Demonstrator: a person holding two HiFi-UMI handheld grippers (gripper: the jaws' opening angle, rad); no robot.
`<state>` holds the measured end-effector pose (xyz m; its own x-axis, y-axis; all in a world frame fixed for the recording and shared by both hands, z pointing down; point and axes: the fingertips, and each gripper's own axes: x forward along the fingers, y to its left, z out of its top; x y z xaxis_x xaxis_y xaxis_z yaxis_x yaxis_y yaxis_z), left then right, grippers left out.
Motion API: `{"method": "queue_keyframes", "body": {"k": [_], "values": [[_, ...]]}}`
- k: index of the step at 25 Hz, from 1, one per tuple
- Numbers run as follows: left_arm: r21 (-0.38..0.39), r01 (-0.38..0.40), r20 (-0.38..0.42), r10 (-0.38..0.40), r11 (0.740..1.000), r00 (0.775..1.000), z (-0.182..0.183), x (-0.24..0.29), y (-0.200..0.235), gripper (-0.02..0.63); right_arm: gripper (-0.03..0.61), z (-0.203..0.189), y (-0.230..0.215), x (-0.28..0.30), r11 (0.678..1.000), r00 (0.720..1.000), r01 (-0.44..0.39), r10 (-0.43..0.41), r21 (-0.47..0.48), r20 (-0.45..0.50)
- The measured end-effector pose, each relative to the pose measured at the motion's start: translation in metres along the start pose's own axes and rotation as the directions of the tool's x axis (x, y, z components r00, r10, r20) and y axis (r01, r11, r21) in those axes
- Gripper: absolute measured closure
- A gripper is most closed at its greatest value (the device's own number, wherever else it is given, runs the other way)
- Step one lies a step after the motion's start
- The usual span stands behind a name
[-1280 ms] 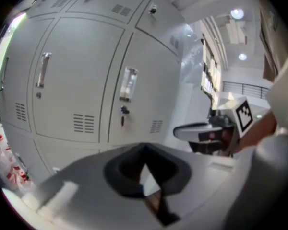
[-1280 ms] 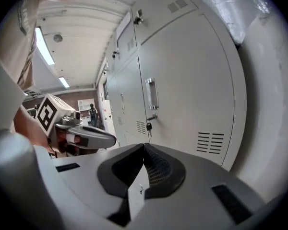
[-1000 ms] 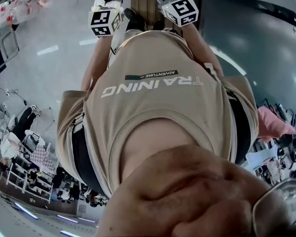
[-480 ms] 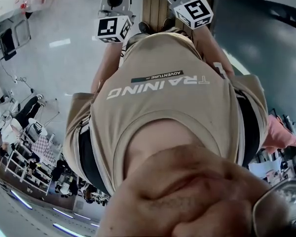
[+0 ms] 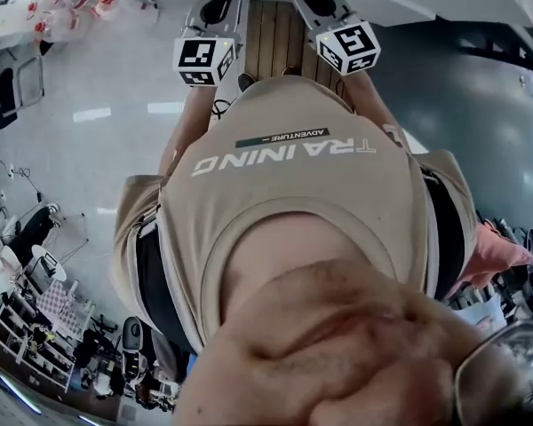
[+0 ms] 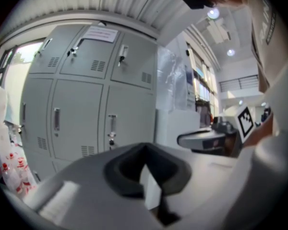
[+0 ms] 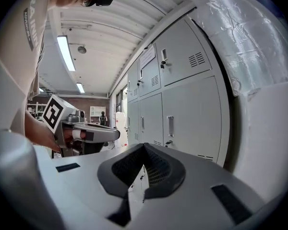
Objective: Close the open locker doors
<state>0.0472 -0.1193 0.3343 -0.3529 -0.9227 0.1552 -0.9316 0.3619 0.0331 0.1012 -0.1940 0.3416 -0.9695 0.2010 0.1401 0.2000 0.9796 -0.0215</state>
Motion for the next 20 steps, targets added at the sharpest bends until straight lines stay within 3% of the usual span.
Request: {"method": "queue_keyframes", "body": {"k": [4, 9, 15, 20], "values": [[-0.042, 0.020, -0.043, -0.022, 0.999, 0.999, -0.021, -0.004, -0.005, 0.615, 0.565, 0.004, 0.009, 0.002, 1.000, 1.000, -0.005, 0.005, -0.026, 0.003], [-0.006, 0.051, -0.022, -0.051, 0.999, 0.998, -0.015, -0.006, -0.019, 0.615, 0.565, 0.003, 0.003, -0.011, 0.999, 0.999, 0.024, -0.023, -0.035, 0.024], [0.002, 0.064, -0.062, -0.063, 0.998, 0.996, -0.029, 0.000, -0.021, 0.615, 0.565, -0.017, -0.009, -0.021, 0.995, 0.996, 0.075, -0.078, 0.069, 0.052], [-0.007, 0.068, -0.060, -0.069, 0.998, 0.996, -0.031, 0.000, -0.032, 0.615, 0.565, -0.023, -0.013, -0.026, 0.998, 0.998, 0.059, -0.059, 0.017, 0.001]]}}
